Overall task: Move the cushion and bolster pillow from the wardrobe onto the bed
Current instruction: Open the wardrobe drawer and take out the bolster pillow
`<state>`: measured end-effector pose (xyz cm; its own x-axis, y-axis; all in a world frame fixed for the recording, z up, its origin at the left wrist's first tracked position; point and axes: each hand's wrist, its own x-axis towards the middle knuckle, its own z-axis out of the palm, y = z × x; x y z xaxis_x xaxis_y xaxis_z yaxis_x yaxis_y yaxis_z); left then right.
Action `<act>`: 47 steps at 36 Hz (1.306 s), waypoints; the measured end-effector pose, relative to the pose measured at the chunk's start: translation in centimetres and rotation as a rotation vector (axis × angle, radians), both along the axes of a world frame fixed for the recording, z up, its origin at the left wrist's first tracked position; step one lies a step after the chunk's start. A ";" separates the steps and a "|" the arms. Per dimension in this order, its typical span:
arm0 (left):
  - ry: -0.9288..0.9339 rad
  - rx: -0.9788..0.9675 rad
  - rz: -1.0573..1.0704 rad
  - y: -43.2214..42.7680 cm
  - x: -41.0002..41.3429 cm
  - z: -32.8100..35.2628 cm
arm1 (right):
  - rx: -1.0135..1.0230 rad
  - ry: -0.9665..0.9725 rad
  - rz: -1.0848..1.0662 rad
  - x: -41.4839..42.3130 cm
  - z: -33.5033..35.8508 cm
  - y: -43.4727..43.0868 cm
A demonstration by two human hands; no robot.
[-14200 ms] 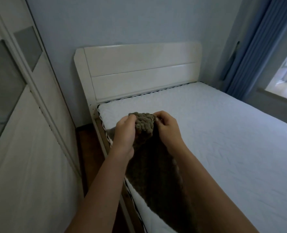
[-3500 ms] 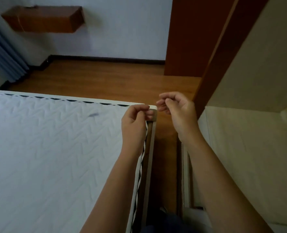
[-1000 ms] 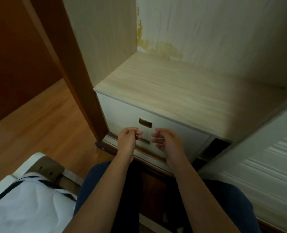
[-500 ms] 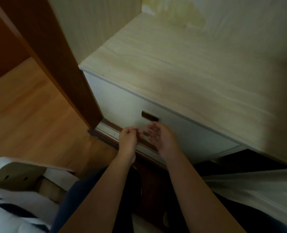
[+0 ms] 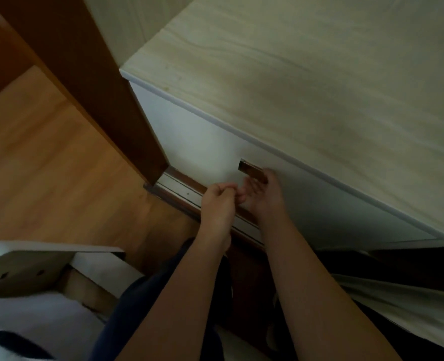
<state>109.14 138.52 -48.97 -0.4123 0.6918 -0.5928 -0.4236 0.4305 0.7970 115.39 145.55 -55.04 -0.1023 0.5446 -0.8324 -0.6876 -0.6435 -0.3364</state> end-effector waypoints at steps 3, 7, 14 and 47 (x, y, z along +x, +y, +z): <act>0.025 0.031 0.007 0.1 0.1 0.1 | -0.012 0.000 -0.009 -0.2 -0.5 0.5; 0.038 0.057 -0.006 0.2 0.3 0.3 | -0.017 -0.025 0.004 -0.3 -1.1 0.4; 0.041 0.068 -0.031 0.1 0.1 0.3 | 0.045 -0.172 0.071 -0.3 -2.1 -1.0; 0.118 0.143 -0.043 -0.6 -0.7 1.4 | 0.032 -0.478 0.707 1.3 -0.5 -6.1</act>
<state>108.39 137.88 -47.57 -0.4413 0.7840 -0.4366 -0.3070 0.3253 0.8944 116.69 139.43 -55.56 -0.0685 0.5089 -0.8581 0.0924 -0.8532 -0.5133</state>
